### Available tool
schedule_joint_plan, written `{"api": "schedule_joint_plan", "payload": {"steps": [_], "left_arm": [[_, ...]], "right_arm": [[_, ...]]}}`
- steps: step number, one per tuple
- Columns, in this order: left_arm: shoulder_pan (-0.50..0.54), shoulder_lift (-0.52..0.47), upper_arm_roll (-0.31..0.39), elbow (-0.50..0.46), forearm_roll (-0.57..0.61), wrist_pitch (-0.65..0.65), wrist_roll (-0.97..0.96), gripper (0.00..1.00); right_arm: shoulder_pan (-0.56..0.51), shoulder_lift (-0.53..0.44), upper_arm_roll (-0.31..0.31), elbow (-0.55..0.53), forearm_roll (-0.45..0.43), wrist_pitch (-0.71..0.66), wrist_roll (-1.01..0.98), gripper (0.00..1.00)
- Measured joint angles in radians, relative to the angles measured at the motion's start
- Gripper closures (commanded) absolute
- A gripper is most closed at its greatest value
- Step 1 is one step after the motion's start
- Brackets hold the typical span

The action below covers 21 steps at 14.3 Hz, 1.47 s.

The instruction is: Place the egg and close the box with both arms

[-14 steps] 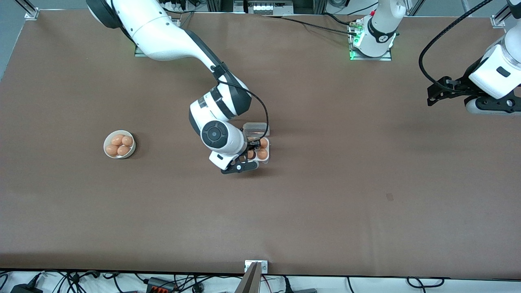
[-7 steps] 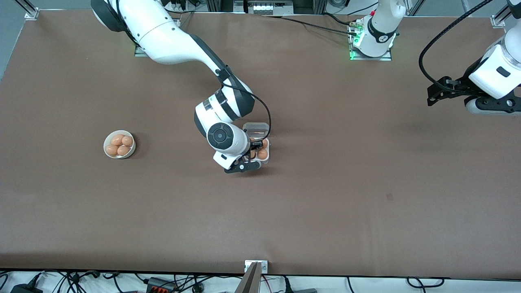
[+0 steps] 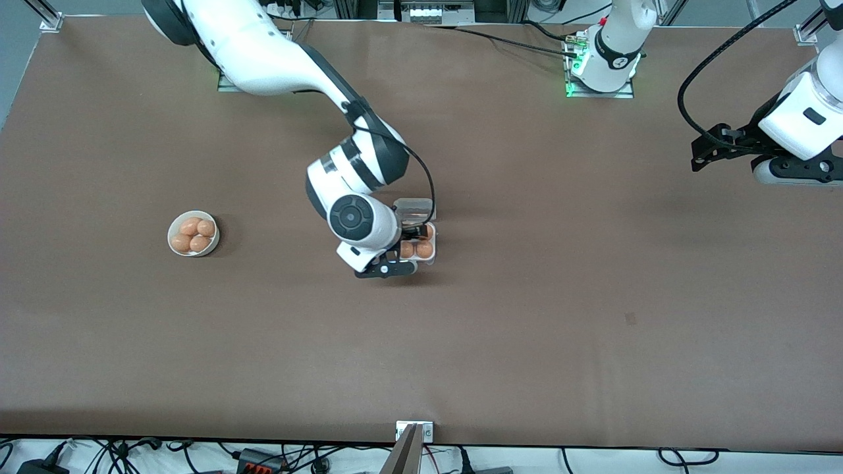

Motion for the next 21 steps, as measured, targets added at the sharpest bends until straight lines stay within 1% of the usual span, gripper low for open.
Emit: {"api": "schedule_joint_plan", "payload": {"steps": [2, 5, 8, 10, 12, 13, 14, 15, 17, 18, 19, 20, 21], "left_arm": [[0.001, 0.0, 0.001, 0.0, -0.021, 0.0, 0.0, 0.0], [0.012, 0.0, 0.008, 0.0, -0.049, 0.0, 0.0, 0.0], [0.011, 0.005, 0.006, -0.001, -0.049, -0.01, 0.0, 0.0], [0.011, 0.012, 0.005, -0.003, -0.049, -0.026, 0.0, 0.0], [0.01, 0.024, 0.005, -0.006, -0.049, -0.043, 0.0, 0.0], [0.01, 0.03, 0.005, -0.006, -0.049, -0.045, 0.0, 0.16], [0.01, 0.034, 0.004, -0.007, -0.049, -0.046, 0.0, 0.4], [0.01, 0.035, 0.004, -0.007, -0.049, -0.046, 0.0, 0.61], [0.008, 0.035, 0.002, -0.006, -0.049, -0.054, 0.0, 0.89], [0.007, 0.035, 0.0, -0.006, -0.049, -0.068, 0.0, 0.95], [0.006, 0.035, 0.0, -0.005, -0.049, -0.087, 0.0, 0.97], [0.004, 0.035, -0.002, -0.005, -0.049, -0.102, 0.0, 0.96], [0.002, 0.035, -0.005, -0.005, -0.05, -0.11, 0.0, 0.96]], "right_arm": [[-0.01, -0.069, -0.054, 0.036, -0.002, -0.099, 0.004, 0.0], [-0.023, -0.187, -0.165, 0.048, -0.024, -0.213, -0.004, 0.0], [-0.059, -0.278, -0.246, 0.048, -0.045, -0.288, -0.108, 0.0], [-0.114, -0.311, -0.273, 0.047, -0.045, -0.316, -0.181, 0.0], [-0.18, -0.33, -0.275, 0.046, -0.045, -0.327, -0.234, 0.0], [-0.206, -0.336, -0.277, 0.046, -0.046, -0.332, -0.259, 0.0], [-0.231, -0.341, -0.279, 0.046, -0.046, -0.334, -0.274, 0.0], [-0.256, -0.346, -0.282, 0.046, -0.047, -0.334, -0.285, 0.0], [-0.319, -0.36, -0.279, 0.046, -0.047, -0.333, -0.326, 0.0], [-0.355, -0.372, -0.274, 0.042, -0.048, -0.333, -0.355, 0.0], [-0.391, -0.391, -0.261, 0.031, -0.057, -0.332, -0.379, 0.0], [-0.432, -0.418, -0.231, 0.012, -0.087, -0.329, -0.397, 0.0], [-0.478, -0.447, -0.182, -0.005, -0.124, -0.329, -0.416, 0.0]]}}
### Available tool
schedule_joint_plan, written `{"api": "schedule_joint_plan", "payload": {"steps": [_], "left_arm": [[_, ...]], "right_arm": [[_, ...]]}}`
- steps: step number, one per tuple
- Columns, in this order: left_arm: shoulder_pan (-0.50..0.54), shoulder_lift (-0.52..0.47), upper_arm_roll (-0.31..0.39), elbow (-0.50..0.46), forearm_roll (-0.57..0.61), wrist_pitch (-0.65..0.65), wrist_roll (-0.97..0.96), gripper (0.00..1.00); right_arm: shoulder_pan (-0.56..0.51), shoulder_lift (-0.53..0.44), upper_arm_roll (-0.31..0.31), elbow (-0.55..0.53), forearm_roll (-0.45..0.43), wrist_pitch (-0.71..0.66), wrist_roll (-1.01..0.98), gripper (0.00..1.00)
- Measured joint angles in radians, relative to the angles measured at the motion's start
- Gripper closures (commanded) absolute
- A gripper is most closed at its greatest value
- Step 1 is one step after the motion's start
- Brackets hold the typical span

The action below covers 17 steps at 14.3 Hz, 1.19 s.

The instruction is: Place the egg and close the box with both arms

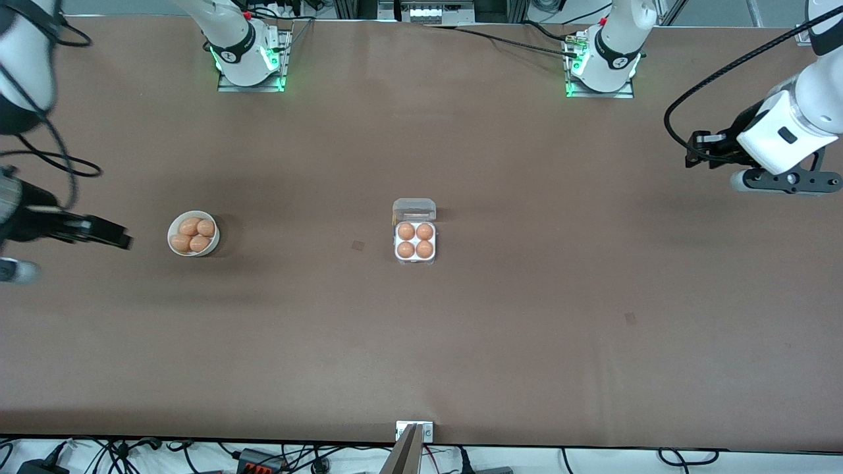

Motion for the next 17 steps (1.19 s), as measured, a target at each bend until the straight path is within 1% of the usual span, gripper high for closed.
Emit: {"api": "schedule_joint_plan", "payload": {"steps": [1, 2, 3, 5, 6, 8, 9, 11, 13, 15, 17], "left_arm": [[-0.001, 0.0, -0.003, 0.0, -0.001, -0.008, 0.0, 0.96], [-0.002, 0.0, -0.005, 0.0, -0.004, -0.026, 0.0, 0.96], [-0.004, 0.001, -0.009, 0.0, -0.005, -0.05, 0.002, 0.96], [-0.029, 0.012, -0.021, -0.002, -0.008, -0.118, 0.004, 0.87], [-0.05, 0.023, -0.031, -0.003, -0.009, -0.145, 0.003, 0.89], [-0.084, 0.048, -0.048, -0.005, -0.05, -0.157, -0.005, 1.0], [-0.093, 0.06, -0.06, -0.006, -0.079, -0.149, -0.022, 0.99], [-0.111, 0.09, -0.103, -0.008, -0.107, -0.101, -0.079, 0.99], [-0.126, 0.132, -0.166, -0.01, -0.129, -0.03, -0.135, 0.99], [-0.139, 0.187, -0.245, -0.014, -0.142, 0.075, -0.227, 0.99], [-0.18, 0.238, -0.303, -0.015, -0.143, 0.174, -0.358, 0.99]], "right_arm": [[-0.048, -0.027, 0.055, -0.014, -0.028, 0.0, -0.013, 0.0], [-0.081, -0.049, 0.093, -0.026, -0.042, -0.001, -0.02, 0.0], [-0.097, -0.065, 0.111, -0.036, -0.047, -0.006, -0.025, 0.0], [-0.103, -0.081, 0.118, -0.052, -0.052, -0.021, -0.027, 0.0], [-0.104, -0.09, 0.118, -0.066, -0.054, -0.025, -0.028, 0.0], [-0.104, -0.132, 0.12, -0.132, -0.058, -0.022, -0.028, 0.0], [-0.104, -0.168, 0.12, -0.185, -0.059, -0.011, -0.028, 0.0], [-0.104, -0.257, 0.121, -0.316, -0.06, 0.035, -0.03, 0.0], [-0.107, -0.331, 0.121, -0.427, -0.062, 0.069, -0.043, 0.0], [-0.115, -0.366, 0.121, -0.476, -0.062, 0.075, -0.051, 0.0], [-0.118, -0.372, 0.121, -0.489, -0.062, 0.076, -0.053, 0.0]]}}
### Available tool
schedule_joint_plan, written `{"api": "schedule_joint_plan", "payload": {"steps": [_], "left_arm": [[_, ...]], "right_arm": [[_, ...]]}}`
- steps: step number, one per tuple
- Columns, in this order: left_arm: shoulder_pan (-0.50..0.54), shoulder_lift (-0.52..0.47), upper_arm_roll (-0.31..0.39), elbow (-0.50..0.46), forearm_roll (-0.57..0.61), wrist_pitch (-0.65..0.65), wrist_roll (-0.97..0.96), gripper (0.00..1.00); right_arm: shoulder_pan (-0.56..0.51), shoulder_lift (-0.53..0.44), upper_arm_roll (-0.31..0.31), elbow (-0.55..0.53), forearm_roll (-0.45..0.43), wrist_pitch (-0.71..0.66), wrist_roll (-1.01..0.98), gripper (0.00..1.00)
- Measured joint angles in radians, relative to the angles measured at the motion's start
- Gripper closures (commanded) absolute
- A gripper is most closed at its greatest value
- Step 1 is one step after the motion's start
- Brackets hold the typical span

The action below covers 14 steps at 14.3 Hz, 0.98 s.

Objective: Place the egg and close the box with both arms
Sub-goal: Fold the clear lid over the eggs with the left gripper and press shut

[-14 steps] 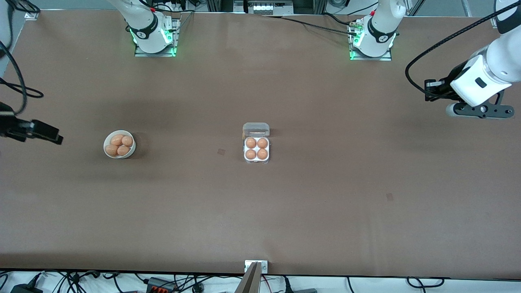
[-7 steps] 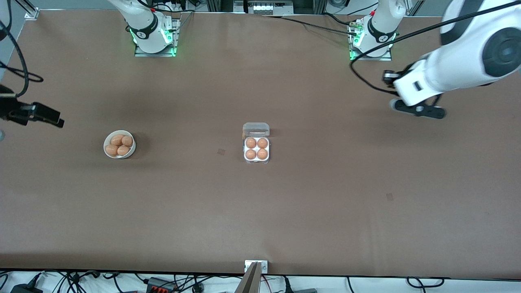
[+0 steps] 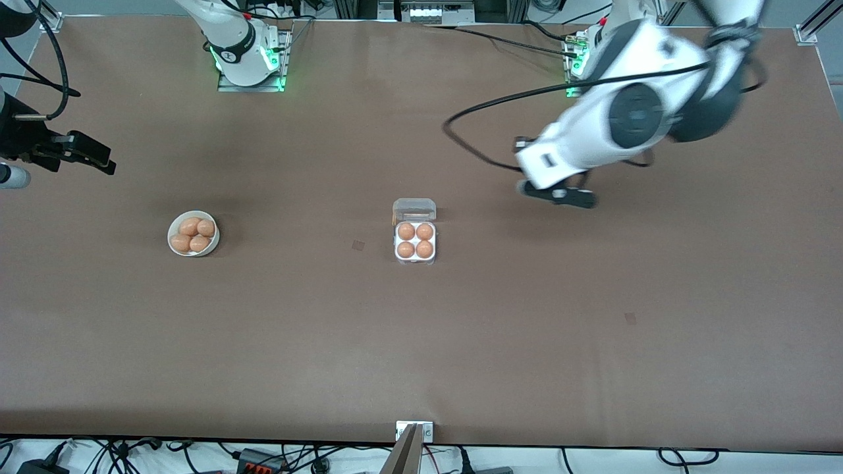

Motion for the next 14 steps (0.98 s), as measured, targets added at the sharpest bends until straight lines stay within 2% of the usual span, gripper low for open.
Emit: {"api": "schedule_joint_plan", "payload": {"steps": [5, 8, 12, 14], "left_arm": [[-0.169, 0.075, -0.018, -0.003, 0.002, 0.177, -0.23, 0.99], [-0.245, 0.135, -0.018, -0.015, 0.082, 0.292, -0.343, 0.99], [-0.291, 0.244, -0.017, -0.022, 0.15, 0.446, -0.392, 0.99], [-0.295, 0.28, -0.017, -0.023, 0.236, 0.488, -0.4, 0.99]], "right_arm": [[-0.002, 0.001, 0.002, -0.003, 0.0, 0.022, -0.001, 0.0], [-0.002, 0.001, 0.002, -0.003, 0.0, 0.035, -0.001, 0.0], [-0.003, 0.001, 0.003, -0.003, 0.0, 0.035, -0.001, 0.0], [-0.003, 0.001, 0.003, -0.003, 0.0, 0.035, -0.002, 0.0]]}}
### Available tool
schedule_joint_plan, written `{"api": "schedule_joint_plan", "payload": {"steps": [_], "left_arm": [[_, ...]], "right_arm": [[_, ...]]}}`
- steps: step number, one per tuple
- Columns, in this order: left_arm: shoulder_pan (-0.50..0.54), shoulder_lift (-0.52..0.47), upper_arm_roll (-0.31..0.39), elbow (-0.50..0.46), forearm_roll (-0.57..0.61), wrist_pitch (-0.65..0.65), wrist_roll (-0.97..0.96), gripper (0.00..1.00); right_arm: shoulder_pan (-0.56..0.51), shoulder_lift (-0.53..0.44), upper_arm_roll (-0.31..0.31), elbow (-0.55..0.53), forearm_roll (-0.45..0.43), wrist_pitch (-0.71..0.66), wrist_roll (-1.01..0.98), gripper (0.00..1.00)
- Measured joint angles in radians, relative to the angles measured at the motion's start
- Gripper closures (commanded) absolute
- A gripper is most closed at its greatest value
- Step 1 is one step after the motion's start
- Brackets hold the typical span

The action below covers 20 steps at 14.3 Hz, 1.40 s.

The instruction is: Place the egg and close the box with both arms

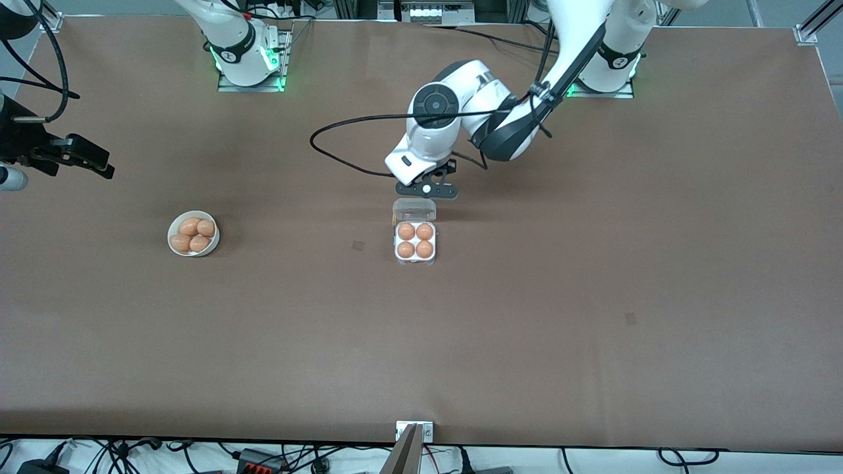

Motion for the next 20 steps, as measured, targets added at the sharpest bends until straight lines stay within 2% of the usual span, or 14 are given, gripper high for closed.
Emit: {"api": "schedule_joint_plan", "payload": {"steps": [7, 13, 14, 16, 20], "left_arm": [[0.003, 0.105, 0.016, 0.005, 0.114, 0.247, -0.014, 0.99], [0.025, 0.099, 0.021, 0.031, 0.124, 0.248, -0.013, 0.99], [0.026, 0.09, 0.02, 0.034, 0.124, 0.223, -0.013, 0.99], [0.04, 0.04, 0.018, 0.049, 0.125, 0.087, -0.004, 0.99], [0.1, -0.133, 0.012, 0.062, 0.125, -0.231, 0.108, 0.99]], "right_arm": [[0.0, 0.0, 0.0, 0.0, 0.0, 0.0, 0.0, 0.0], [-0.002, 0.0, 0.0, 0.0, 0.0, 0.001, -0.001, 0.0], [-0.002, 0.0, 0.0, 0.0, 0.0, 0.001, -0.001, 0.0], [-0.002, 0.0, 0.0, 0.0, 0.0, 0.001, -0.001, 0.0], [-0.003, 0.0, 0.0, -0.001, 0.0, 0.001, -0.001, 0.0]]}}
